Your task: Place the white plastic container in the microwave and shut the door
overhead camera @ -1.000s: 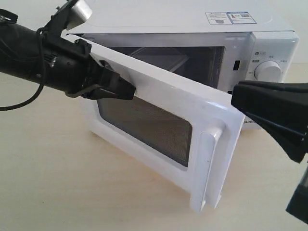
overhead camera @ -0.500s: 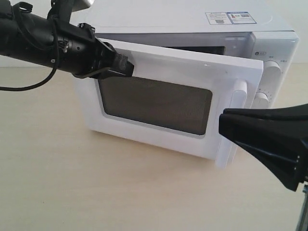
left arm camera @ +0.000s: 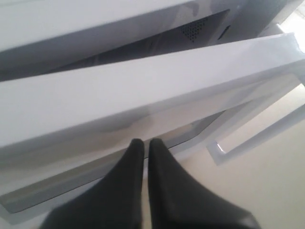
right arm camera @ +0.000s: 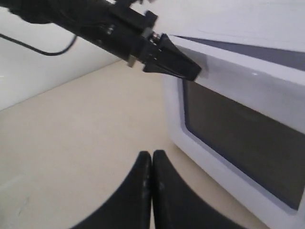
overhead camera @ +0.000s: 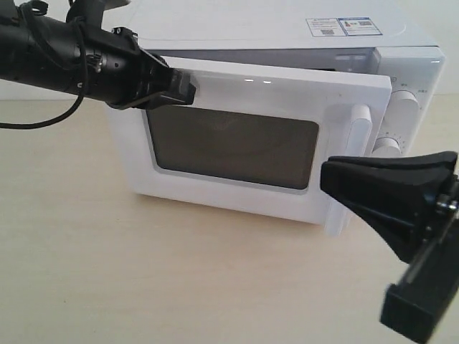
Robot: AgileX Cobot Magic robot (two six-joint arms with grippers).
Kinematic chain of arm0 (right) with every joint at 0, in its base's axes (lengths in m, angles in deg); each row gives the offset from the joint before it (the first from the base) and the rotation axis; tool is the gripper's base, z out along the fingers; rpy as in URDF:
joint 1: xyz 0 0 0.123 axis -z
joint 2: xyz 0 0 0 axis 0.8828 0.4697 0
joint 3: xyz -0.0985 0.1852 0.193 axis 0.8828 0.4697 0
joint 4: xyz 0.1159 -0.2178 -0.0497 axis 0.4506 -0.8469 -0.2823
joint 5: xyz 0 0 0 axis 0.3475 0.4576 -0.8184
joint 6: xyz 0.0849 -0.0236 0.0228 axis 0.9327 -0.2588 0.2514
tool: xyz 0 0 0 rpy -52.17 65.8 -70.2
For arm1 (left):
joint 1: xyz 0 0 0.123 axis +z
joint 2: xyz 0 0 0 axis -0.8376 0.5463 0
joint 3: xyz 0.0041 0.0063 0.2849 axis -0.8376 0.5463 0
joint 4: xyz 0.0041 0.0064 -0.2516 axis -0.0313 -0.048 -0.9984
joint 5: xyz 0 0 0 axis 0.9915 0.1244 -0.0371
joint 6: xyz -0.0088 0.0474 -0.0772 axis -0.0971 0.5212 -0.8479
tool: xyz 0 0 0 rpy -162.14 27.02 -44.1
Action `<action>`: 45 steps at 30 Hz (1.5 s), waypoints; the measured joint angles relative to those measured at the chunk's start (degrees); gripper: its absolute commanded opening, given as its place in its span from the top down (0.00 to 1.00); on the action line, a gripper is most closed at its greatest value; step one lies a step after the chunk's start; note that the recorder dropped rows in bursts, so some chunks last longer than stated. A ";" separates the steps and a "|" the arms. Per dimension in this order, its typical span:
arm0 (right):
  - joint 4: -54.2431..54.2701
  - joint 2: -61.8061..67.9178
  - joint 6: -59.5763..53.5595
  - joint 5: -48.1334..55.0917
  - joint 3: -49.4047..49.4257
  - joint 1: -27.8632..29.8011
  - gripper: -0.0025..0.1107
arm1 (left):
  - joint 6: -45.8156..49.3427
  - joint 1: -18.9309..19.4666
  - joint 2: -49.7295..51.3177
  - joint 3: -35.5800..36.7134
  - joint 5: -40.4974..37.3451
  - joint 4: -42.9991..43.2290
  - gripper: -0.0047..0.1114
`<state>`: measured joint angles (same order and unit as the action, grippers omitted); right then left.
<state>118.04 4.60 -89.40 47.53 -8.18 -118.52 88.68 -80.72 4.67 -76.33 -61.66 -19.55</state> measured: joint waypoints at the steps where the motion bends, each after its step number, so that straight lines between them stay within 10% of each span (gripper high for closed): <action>1: 0.27 1.61 1.14 -1.27 0.08 0.00 0.98 | 0.00 0.00 0.00 0.00 0.37 0.00 0.92; 18: 0.37 16.67 11.84 -27.66 0.08 0.00 0.98 | 0.55 0.00 3.68 0.00 1.24 -0.23 0.92; 45: 3.11 32.76 7.91 -39.00 -8.95 0.00 0.98 | 0.55 -0.13 4.02 0.00 2.64 -0.23 0.92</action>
<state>121.15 37.36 -81.49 8.53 -17.13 -118.52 89.23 -80.85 8.69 -76.33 -59.03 -19.79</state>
